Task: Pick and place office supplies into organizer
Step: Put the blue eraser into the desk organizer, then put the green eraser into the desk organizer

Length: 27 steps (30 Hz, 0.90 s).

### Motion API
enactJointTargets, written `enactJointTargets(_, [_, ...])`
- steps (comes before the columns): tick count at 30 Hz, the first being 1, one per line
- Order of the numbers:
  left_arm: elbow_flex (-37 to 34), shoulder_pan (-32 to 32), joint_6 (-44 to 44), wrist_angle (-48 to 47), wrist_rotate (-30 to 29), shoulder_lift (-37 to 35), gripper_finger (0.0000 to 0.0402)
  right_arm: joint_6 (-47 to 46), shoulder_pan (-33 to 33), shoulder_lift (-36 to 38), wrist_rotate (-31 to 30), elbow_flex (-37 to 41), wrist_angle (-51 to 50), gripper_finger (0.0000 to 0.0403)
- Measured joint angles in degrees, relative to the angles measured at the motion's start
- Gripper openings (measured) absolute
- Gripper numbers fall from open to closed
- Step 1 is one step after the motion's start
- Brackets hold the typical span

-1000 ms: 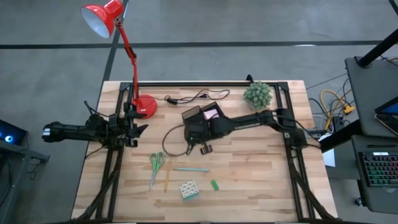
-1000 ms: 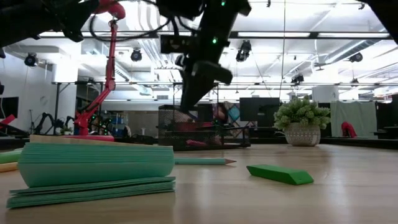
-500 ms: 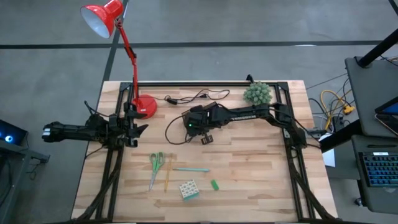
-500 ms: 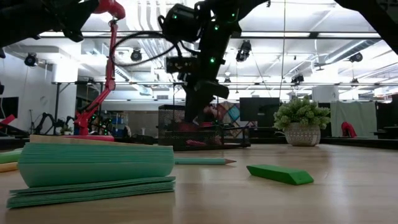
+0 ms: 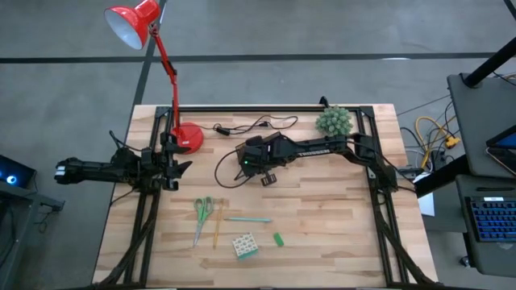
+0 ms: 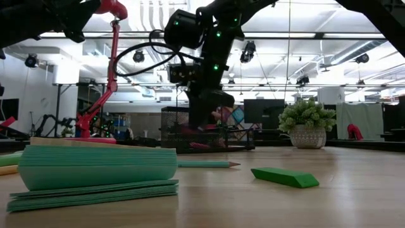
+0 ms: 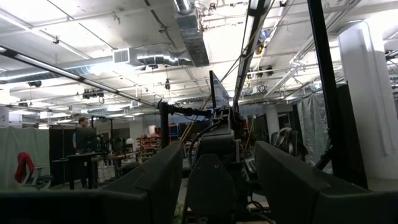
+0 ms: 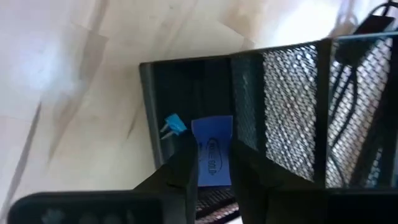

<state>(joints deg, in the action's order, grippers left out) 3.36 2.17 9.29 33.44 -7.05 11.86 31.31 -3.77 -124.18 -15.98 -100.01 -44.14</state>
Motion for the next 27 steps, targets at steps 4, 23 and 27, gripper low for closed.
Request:
enactJointTargets(4, [0.0,0.0,0.0,0.0,0.0,0.0,0.0187,0.0,0.0,0.0,-0.5,0.0,0.0,0.0099])
enactJointTargets(23, [0.0,0.0,0.0,0.0,0.0,0.0,0.0187,-16.4,1.8,0.8,-0.6,-3.6,-2.9,0.0137])
enactJointTargets(27, [0.0,0.0,0.1,0.0,0.0,0.0,0.0187,-29.8,2.6,0.9,-0.6,-9.7,-8.8,0.0131])
